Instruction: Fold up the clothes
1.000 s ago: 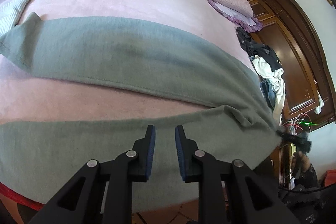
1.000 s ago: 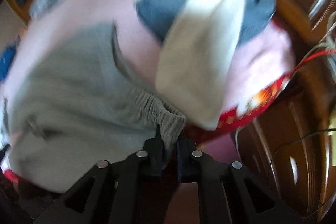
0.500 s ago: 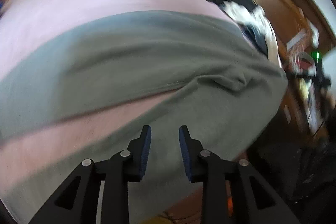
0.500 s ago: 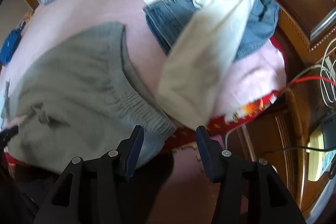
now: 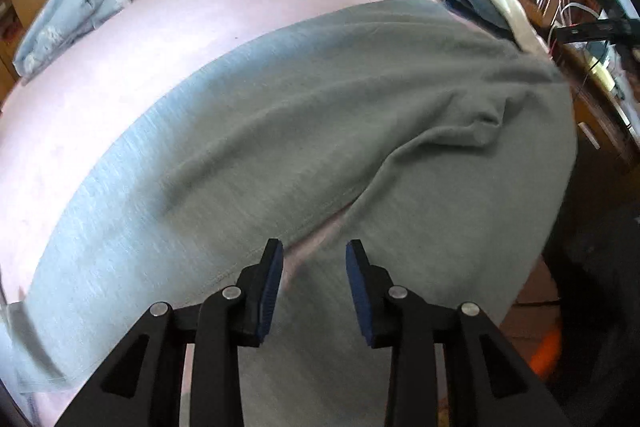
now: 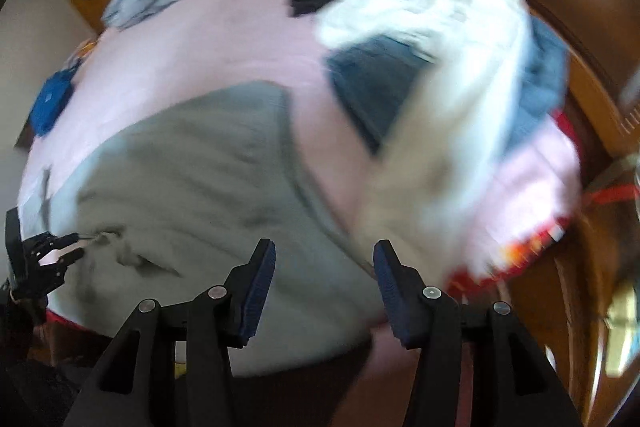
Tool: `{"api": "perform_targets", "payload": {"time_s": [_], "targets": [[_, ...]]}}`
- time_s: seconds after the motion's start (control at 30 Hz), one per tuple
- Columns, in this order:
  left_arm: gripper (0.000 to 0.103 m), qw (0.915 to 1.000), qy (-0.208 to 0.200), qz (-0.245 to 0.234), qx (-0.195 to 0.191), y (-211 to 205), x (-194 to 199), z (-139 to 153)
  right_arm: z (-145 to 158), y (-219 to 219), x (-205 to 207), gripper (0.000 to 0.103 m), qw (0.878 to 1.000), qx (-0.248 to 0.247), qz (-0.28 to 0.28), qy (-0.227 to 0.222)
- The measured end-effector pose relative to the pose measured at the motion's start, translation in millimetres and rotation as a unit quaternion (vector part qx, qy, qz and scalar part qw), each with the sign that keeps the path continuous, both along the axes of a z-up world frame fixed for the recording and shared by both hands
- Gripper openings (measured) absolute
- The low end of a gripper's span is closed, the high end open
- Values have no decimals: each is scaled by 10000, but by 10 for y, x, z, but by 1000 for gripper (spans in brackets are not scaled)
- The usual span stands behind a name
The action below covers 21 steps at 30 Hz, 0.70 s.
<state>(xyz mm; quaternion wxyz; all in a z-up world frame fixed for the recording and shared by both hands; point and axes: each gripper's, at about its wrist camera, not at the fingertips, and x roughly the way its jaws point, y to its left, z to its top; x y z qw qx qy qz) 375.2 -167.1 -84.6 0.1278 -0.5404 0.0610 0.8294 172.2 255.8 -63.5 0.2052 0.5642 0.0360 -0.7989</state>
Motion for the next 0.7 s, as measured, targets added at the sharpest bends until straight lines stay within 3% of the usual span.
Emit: {"api": "perform_targets", "payload": {"time_s": [0.07,0.13,0.27,0.33,0.37,0.4,0.6,0.7], "targets": [[29,9994,-326,-99,94,7,-43,-97,-38,-158,-97,52,9998,-72,164,-3],[30,9986,-503,-158,-55,36,-72,-226,-67,-309,-174,52,9995,-98,290,20],[31,9986,-493,-44,176,39,-65,-274,-139,-526,-410,52,9991,-98,416,87],[25,9974,-541,-83,460,25,-19,-254,-186,-566,-574,52,9993,-95,347,103],[11,9952,-663,-125,707,17,21,-259,-210,-586,-655,52,9994,-93,312,111],[9,9931,-760,-129,880,16,47,-257,-234,-606,-737,52,9995,-91,278,119],[9,9762,-811,-53,2011,43,402,-117,-456,-668,-1201,53,9991,-402,-33,-107],[9,9712,-860,21,2224,103,589,-125,-582,-726,-1345,57,9981,-534,-128,-278]]}}
